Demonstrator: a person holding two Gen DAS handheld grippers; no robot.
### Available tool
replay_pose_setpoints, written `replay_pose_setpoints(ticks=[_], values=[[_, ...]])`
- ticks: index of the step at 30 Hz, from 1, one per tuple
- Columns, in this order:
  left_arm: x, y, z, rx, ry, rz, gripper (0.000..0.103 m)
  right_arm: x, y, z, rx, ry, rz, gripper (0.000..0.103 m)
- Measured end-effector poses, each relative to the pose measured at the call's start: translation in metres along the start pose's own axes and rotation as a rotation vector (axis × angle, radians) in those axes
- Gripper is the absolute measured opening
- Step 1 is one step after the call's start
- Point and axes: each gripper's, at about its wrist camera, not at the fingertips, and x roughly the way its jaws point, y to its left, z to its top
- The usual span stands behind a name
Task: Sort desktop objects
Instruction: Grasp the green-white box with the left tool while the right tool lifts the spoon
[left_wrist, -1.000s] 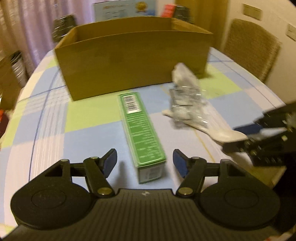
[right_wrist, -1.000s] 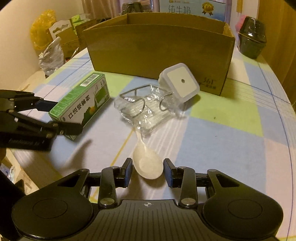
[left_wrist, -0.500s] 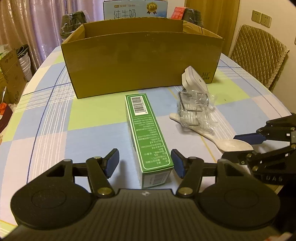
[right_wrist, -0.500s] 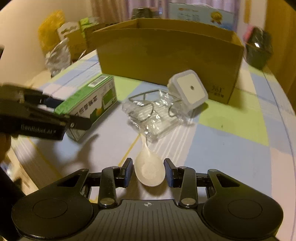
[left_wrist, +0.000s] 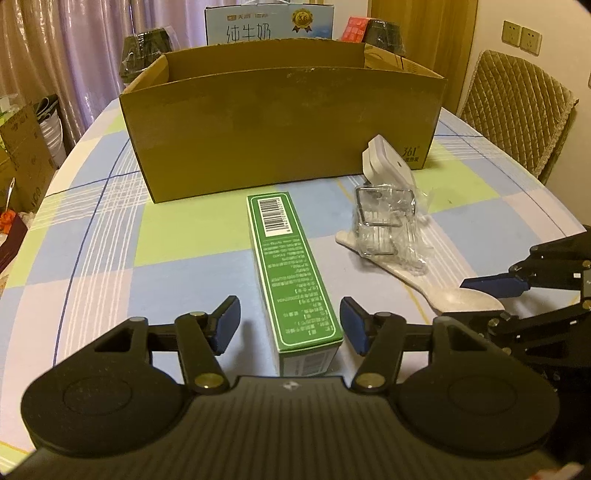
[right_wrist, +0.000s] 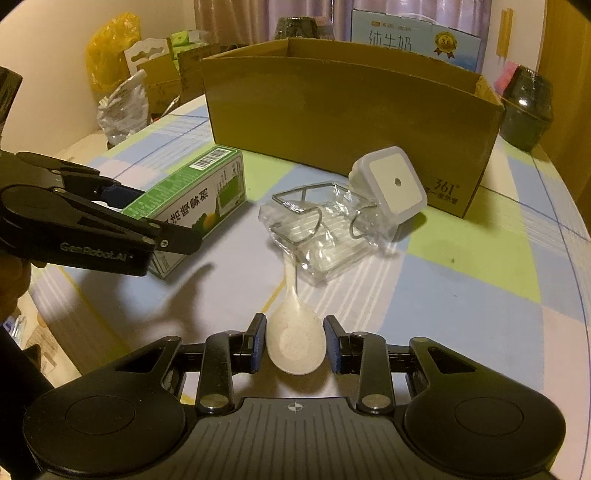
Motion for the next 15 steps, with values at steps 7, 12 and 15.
replay_pose_setpoints(ticks=[7, 12, 15], values=[[0.005, -0.002, 0.001, -0.011, 0.012, 0.024, 0.027, 0.003, 0.004, 0.002, 0.0, -0.014, 0.011, 0.03], [-0.004, 0.001, -0.001, -0.015, 0.007, 0.074, 0.025, 0.006, 0.011, 0.003, -0.022, -0.024, 0.036, 0.03], [-0.008, 0.005, -0.002, -0.029, -0.001, 0.09, 0.025, 0.008, 0.016, 0.006, -0.034, -0.041, 0.044, 0.03]])
